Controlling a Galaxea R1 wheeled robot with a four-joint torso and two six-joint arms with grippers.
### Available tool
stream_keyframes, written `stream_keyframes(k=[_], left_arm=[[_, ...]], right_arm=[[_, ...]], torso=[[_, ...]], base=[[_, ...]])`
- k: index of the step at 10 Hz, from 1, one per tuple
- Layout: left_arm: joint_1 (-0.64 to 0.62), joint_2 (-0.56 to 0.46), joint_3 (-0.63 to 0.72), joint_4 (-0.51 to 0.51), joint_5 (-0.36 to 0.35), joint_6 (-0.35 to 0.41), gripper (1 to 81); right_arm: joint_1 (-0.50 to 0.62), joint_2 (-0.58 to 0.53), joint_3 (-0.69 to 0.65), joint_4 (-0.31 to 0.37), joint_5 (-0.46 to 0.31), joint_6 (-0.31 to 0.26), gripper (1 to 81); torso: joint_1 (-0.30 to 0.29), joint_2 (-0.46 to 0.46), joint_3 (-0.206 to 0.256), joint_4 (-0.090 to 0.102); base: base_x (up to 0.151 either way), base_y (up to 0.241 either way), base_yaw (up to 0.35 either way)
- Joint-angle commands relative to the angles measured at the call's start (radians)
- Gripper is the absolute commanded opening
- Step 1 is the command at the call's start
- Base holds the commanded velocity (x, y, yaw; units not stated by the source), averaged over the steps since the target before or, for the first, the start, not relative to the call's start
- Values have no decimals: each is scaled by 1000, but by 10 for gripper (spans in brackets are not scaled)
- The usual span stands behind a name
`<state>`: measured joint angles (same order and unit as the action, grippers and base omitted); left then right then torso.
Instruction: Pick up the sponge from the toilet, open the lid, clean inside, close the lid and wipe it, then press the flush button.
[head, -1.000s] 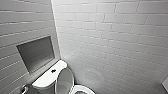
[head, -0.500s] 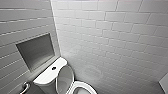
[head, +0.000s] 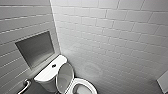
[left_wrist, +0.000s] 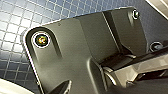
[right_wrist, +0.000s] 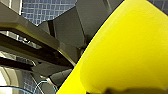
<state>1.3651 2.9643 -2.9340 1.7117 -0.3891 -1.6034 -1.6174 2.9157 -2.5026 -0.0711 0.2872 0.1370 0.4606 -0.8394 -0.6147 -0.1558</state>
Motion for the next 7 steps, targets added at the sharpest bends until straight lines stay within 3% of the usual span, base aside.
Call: stream_keyframes(k=[1,3,4,6,7], left_arm=[[-7,-14,-8,-11,17,-45,811],[19,-14,-10,-29,16,-62,811],[27,-4,-11,-99,30,-40,811],[58,55,-13,-116,223,31,811],[70,88,-11,-177,302,128,811]], right_arm=[[16,-5,1,-13,-88,-4,10],[21,-1,-1,-12,-89,1,10],[20,1,1,-12,-89,3,10],[17,2,-2,-12,-89,4,10],[18,2,-2,-12,-89,4,10]], torso=[[1,-1,0,0],[-1,0,0,0],[-1,0,0,0],[-2,0,0,0],[-2,0,0,0]], base=[[0,0,0],[0,0,0],[0,0,0],[0,0,0],[0,0,0]])
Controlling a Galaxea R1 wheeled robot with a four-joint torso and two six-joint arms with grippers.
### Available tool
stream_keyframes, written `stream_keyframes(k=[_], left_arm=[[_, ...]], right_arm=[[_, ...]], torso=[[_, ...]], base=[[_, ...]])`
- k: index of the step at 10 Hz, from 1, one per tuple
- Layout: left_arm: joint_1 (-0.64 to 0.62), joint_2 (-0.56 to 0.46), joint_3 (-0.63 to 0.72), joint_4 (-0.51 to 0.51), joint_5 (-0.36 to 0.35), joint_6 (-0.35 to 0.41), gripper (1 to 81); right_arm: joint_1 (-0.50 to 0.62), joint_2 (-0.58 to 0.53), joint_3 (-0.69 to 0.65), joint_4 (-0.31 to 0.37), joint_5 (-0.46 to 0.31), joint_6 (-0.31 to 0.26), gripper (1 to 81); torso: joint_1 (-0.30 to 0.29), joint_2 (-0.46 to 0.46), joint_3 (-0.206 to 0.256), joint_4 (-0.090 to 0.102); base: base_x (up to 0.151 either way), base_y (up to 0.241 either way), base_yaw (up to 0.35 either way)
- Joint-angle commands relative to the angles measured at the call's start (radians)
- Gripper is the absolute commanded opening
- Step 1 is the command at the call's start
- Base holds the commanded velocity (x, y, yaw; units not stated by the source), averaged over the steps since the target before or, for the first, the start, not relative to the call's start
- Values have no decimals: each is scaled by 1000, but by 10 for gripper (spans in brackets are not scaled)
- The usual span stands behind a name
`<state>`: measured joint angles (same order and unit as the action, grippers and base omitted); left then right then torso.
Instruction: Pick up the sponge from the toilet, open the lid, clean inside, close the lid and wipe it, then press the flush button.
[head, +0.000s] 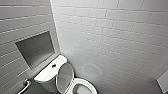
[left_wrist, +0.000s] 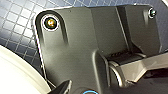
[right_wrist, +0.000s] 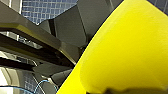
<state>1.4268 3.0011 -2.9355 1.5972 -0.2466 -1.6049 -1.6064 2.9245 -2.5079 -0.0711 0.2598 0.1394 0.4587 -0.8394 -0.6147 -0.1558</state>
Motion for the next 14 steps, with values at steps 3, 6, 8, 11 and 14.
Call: stream_keyframes(k=[3,6,8,11,14], left_arm=[[-5,104,-4,-727,329,857,811],[-36,98,4,-1381,332,1512,811],[-58,92,4,-1546,349,1605,811],[-58,84,4,-1542,351,1606,811],[-52,96,4,-1540,351,1608,811]], right_arm=[[7,-5,-2,-10,-62,3,10],[4,-5,-5,-12,-62,3,10],[4,-5,-5,-12,-62,3,10],[1,-3,-6,-9,-62,0,10],[-5,-2,-18,-6,-63,3,10]], torso=[[0,0,0,0],[0,0,0,0],[0,0,0,0],[0,0,0,0],[0,0,0,0]], base=[[0,0,0],[0,0,0],[0,0,0],[0,0,0],[0,0,0]])
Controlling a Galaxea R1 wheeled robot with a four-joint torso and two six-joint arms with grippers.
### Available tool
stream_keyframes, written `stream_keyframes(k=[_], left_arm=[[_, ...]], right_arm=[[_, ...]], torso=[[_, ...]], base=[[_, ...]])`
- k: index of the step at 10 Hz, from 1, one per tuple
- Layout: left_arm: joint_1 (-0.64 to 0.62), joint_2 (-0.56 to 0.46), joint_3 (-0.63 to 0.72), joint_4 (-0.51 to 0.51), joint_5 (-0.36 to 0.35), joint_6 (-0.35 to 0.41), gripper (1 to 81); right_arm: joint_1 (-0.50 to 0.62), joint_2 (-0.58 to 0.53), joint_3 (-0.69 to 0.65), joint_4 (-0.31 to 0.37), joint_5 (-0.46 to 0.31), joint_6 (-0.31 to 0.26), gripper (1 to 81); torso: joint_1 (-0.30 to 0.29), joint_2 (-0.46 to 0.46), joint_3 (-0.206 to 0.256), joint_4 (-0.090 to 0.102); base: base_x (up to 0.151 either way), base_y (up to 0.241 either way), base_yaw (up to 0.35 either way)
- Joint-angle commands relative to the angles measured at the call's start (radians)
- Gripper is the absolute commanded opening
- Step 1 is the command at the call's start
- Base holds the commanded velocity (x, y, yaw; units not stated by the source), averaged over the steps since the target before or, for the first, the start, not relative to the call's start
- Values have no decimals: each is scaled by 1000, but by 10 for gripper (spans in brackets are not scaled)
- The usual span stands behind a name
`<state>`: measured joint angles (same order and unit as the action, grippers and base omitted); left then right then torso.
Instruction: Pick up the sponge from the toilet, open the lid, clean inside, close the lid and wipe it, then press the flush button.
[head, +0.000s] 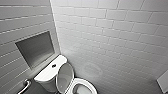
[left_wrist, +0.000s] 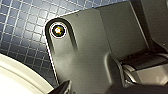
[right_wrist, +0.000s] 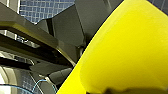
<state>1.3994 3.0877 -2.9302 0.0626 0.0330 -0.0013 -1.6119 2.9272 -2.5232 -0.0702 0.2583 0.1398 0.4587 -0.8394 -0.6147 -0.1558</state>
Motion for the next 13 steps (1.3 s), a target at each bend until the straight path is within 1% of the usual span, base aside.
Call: stream_keyframes(k=[1,2,4,8,9,10,12,13], left_arm=[[-24,17,-1,-3,73,4,811],[-24,17,-1,-1,73,6,811],[-24,17,-1,37,73,4,811],[-24,19,-1,39,73,6,811],[-24,17,-1,39,73,4,811],[-24,17,-1,39,73,4,811],[-24,14,-1,42,71,6,811],[-26,13,-1,42,71,6,811]], right_arm=[[0,-1,-9,-6,-62,3,10],[2,0,-14,-6,-62,3,10],[2,9,-29,-6,-62,1,10],[5,20,-43,-8,-62,0,10],[3,20,-43,-8,-62,1,10],[5,22,-43,-8,-62,0,10],[6,22,-43,-8,-62,0,10],[6,22,-43,-8,-62,1,10]], torso=[[0,0,0,0],[-64,100,0,0],[-77,120,0,0],[-170,262,0,0],[-129,199,0,0],[-150,232,0,84],[-164,255,0,110],[-167,261,0,38]], base=[[0,0,0],[0,0,0],[0,0,0],[0,0,0],[0,0,0],[0,0,0],[0,0,0],[0,0,0]])
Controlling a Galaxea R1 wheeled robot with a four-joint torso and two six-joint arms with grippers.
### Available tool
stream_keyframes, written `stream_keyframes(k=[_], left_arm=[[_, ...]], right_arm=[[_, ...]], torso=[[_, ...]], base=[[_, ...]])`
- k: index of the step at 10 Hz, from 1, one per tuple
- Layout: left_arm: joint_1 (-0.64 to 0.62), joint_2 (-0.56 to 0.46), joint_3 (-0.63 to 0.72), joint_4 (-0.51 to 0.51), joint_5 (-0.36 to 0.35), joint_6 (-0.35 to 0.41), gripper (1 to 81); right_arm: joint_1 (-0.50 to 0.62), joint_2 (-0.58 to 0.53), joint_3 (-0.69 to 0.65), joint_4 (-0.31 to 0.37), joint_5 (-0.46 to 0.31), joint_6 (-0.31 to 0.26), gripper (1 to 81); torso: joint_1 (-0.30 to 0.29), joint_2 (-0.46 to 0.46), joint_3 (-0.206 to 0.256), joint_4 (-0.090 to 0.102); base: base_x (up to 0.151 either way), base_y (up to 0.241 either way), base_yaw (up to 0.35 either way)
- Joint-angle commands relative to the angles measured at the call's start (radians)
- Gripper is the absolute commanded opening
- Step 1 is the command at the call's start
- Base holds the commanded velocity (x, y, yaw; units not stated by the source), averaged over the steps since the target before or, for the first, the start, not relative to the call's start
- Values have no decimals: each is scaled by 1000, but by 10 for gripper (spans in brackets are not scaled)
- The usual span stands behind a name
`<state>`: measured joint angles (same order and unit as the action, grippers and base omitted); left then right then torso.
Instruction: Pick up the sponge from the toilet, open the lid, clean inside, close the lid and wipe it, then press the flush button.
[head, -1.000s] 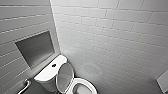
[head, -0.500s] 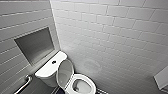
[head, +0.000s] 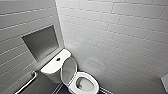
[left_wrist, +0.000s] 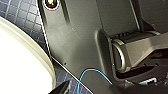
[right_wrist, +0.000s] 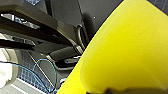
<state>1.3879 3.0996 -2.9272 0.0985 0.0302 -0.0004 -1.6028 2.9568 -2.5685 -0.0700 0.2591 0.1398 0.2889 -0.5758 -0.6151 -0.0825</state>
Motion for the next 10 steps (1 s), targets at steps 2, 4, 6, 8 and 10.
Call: stream_keyframes(k=[2,4,6,8,10], left_arm=[[-16,4,-4,6,66,5,811],[-16,4,-4,4,65,5,811],[-14,1,-3,4,65,5,811],[-16,1,-3,4,63,5,811],[-16,-1,-1,4,63,7,811]], right_arm=[[-3,-8,2,-7,-63,3,10],[-4,-3,2,-5,-63,3,10],[-4,-2,1,-5,-63,1,10],[-1,0,1,-7,-77,0,10],[0,3,1,-7,-92,-2,10]], torso=[[0,0,0,23],[0,0,0,36],[0,0,0,36],[0,0,0,36],[0,0,0,36]], base=[[0,0,0],[0,0,0],[0,0,0],[0,0,0],[0,0,0]])
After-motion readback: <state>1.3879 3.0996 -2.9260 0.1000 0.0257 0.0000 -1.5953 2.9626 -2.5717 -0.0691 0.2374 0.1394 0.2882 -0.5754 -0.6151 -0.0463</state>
